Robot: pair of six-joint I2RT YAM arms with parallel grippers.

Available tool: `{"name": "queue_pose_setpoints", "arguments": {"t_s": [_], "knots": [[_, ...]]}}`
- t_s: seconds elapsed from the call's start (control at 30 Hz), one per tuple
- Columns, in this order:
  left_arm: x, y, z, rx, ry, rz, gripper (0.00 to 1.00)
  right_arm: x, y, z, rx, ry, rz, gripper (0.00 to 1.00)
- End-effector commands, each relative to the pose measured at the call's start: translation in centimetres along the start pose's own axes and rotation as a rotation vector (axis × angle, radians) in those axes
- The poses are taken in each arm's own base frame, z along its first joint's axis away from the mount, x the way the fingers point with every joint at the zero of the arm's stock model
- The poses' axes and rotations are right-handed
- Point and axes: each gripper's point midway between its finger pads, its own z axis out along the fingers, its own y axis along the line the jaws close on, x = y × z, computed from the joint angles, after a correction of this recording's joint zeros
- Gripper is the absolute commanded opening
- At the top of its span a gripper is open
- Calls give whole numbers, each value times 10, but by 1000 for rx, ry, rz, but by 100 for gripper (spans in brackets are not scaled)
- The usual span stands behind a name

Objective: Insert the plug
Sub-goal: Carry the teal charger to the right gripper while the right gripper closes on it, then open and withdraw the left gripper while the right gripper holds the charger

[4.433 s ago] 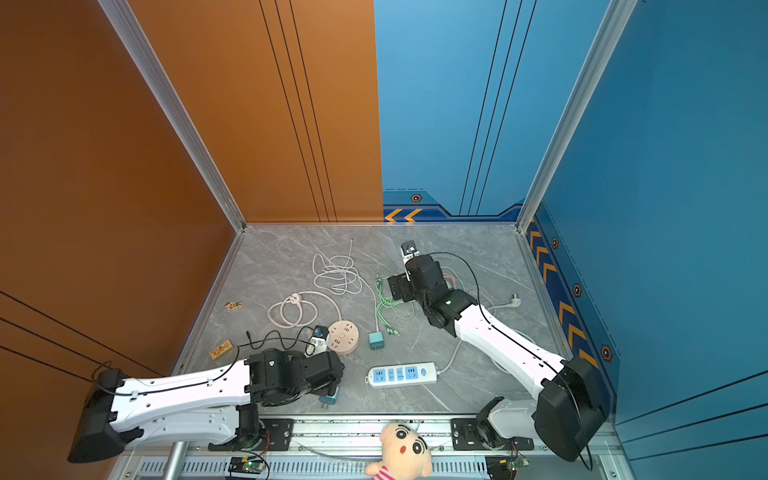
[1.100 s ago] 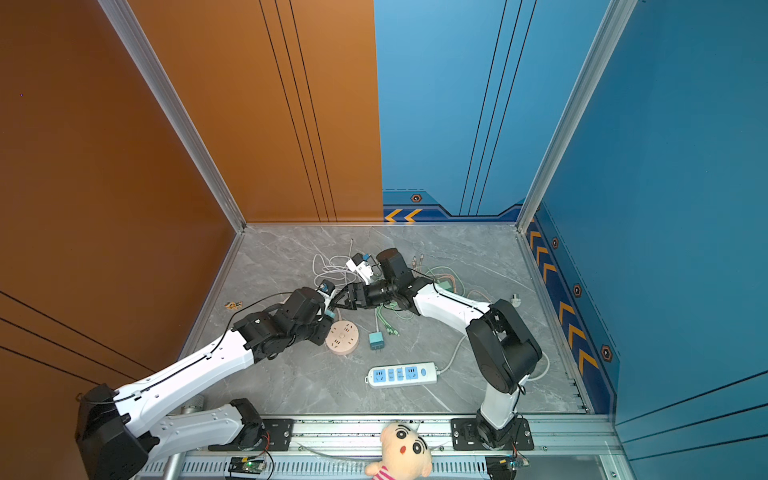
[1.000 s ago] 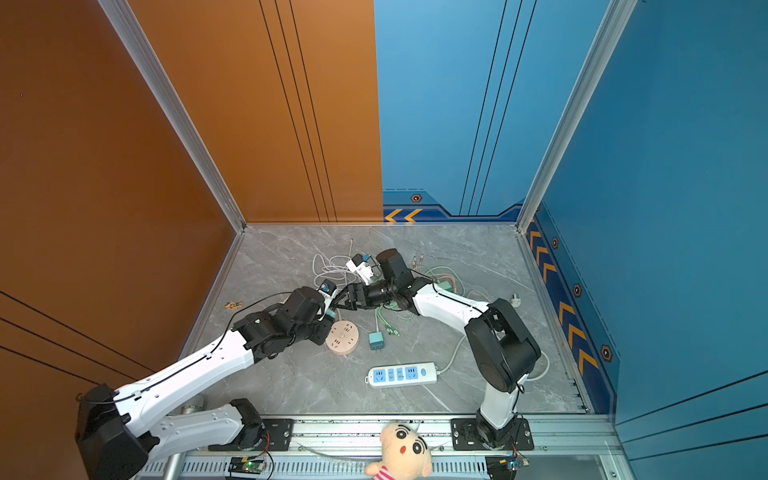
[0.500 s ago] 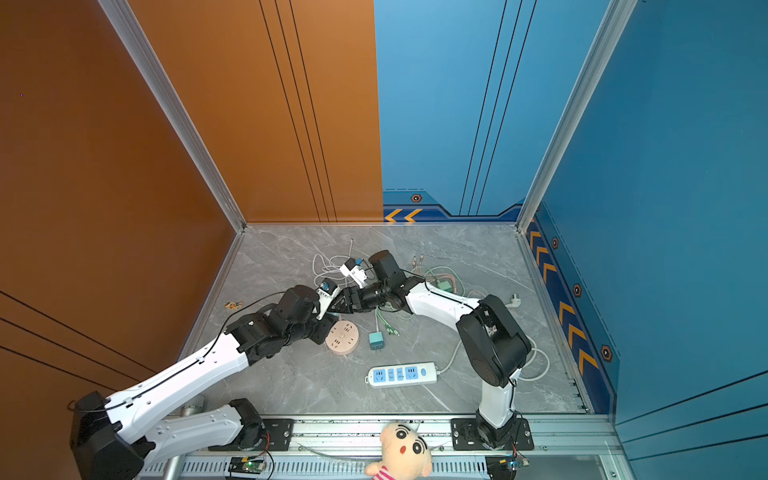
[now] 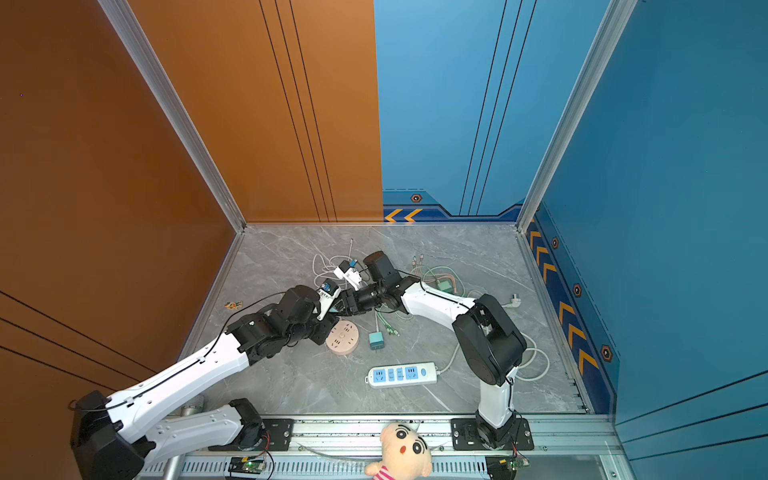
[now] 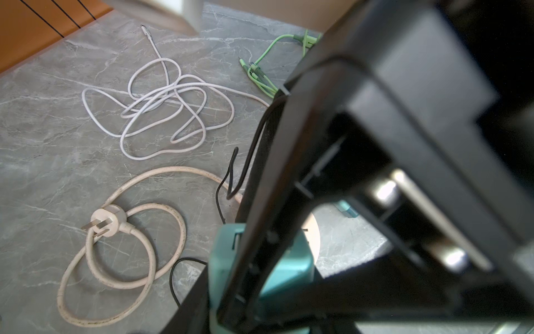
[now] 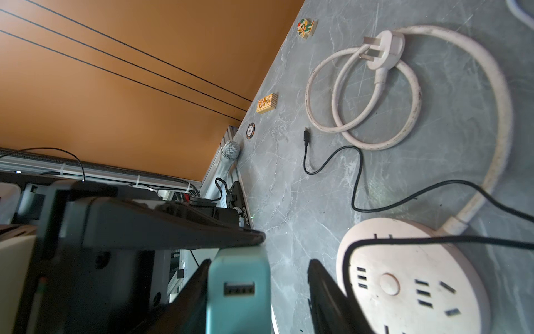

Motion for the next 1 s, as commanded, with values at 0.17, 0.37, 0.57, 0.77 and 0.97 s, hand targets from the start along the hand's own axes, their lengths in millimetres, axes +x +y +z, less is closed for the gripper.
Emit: {"name": "queue_pose_setpoints", "arguments": {"t_s": [0.17,0.37,0.57,0.77,0.97], "knots": [[-11,6,-2,-24,-50,-1,5,10,1,8,-8,53,3,32],[-16,19,-5,-87,-92,-33,16,11,-3,10,13,51,-5,16],[-22,42,-16,-155,-132,-109,37,5,-11,11,34,46,7,10],[-17,57,-30,-186,-159,-174,70,-12,-25,5,124,13,-14,6],[-8,72,-49,-196,-186,-318,76,-15,-49,-11,336,71,-124,5]]}}
